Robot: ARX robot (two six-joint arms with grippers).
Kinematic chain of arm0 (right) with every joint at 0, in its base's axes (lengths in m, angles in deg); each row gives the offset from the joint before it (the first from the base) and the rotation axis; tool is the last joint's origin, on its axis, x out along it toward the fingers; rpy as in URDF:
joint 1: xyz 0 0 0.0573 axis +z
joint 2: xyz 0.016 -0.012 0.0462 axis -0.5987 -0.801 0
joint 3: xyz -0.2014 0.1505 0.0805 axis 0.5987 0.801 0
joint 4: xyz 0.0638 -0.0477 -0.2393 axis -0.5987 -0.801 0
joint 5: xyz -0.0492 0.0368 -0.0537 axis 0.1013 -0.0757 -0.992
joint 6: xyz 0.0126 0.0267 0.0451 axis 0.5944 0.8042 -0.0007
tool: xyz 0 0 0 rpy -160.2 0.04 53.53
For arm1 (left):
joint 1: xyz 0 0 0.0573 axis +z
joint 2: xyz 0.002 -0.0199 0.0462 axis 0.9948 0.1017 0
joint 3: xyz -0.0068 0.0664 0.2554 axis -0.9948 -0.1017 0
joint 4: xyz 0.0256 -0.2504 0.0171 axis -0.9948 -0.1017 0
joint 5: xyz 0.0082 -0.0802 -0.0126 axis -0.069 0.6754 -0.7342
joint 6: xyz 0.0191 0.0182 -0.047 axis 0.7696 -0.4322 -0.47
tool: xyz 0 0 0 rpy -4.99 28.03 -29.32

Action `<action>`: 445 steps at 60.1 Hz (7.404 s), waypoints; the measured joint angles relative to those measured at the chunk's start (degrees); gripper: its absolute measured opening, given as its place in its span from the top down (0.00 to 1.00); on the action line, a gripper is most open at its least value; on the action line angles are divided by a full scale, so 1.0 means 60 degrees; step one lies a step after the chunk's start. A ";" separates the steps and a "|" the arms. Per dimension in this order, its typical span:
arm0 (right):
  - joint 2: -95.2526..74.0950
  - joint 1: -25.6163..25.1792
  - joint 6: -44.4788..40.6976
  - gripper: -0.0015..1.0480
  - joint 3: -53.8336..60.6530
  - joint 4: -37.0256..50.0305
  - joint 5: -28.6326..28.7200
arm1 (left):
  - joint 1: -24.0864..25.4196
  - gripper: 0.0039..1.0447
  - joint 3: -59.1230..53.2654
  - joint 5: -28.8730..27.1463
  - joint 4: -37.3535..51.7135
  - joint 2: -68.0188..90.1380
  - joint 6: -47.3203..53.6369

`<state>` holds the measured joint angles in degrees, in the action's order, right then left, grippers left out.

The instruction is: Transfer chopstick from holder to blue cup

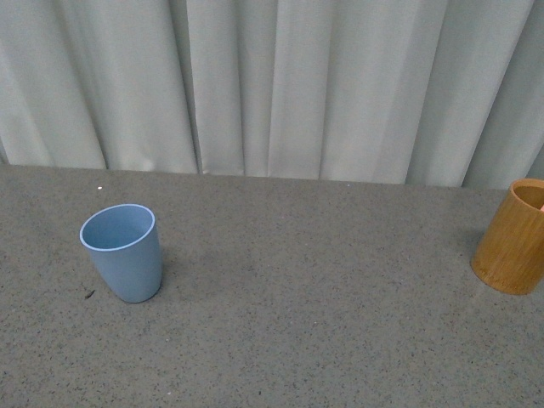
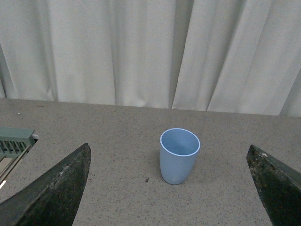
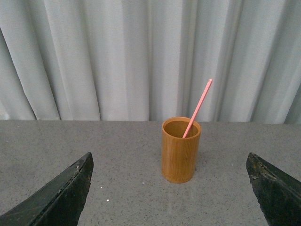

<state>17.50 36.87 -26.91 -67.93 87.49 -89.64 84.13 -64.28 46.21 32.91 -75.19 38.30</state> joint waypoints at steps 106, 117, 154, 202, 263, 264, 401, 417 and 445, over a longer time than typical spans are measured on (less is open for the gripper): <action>0.0000 0.0000 0.0000 0.09 0.0000 -0.0004 0.0000 | 0.0000 0.06 0.0000 0.0000 0.0000 0.0000 -0.0004; 0.0000 0.0000 0.0000 0.09 0.0000 -0.0004 0.0000 | 0.0000 0.06 0.0000 0.0000 0.0000 0.0000 0.0000; 0.0000 -0.0007 0.0000 0.09 0.0000 -0.0004 0.0004 | -0.0149 0.06 0.2025 0.2368 0.1537 0.7839 -0.5752; 0.0000 -0.0007 0.0000 0.09 0.0000 -0.0004 0.0004 | -0.2200 0.06 0.5417 -0.1100 0.2371 1.5194 -0.6062; 0.0000 -0.0007 0.0000 0.09 0.0000 -0.0004 0.0004 | -0.2004 0.06 0.6896 -0.1672 0.1847 1.6655 -0.6987; 0.0000 -0.0007 0.0000 0.09 0.0000 -0.0004 0.0004 | -0.1985 0.06 0.6936 -0.1679 0.1836 1.6695 -0.6987; 0.0000 -0.0007 0.0000 0.09 0.0000 -0.0004 0.0004 | -0.5198 0.97 0.8980 -0.1752 0.1738 1.7679 -0.5876; 0.0000 -0.0007 0.0000 0.09 0.0000 -0.0004 0.0004 | -0.6207 0.97 0.9133 -0.1687 0.1745 1.8302 -0.5945; 0.0000 -0.0007 0.0000 0.09 0.0000 -0.0004 0.0000 | -0.6375 0.97 0.9096 -0.1698 0.2055 1.8812 -0.5985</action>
<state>17.50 36.83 -26.91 -67.93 87.46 -89.64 45.88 -9.71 36.02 45.24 37.68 2.39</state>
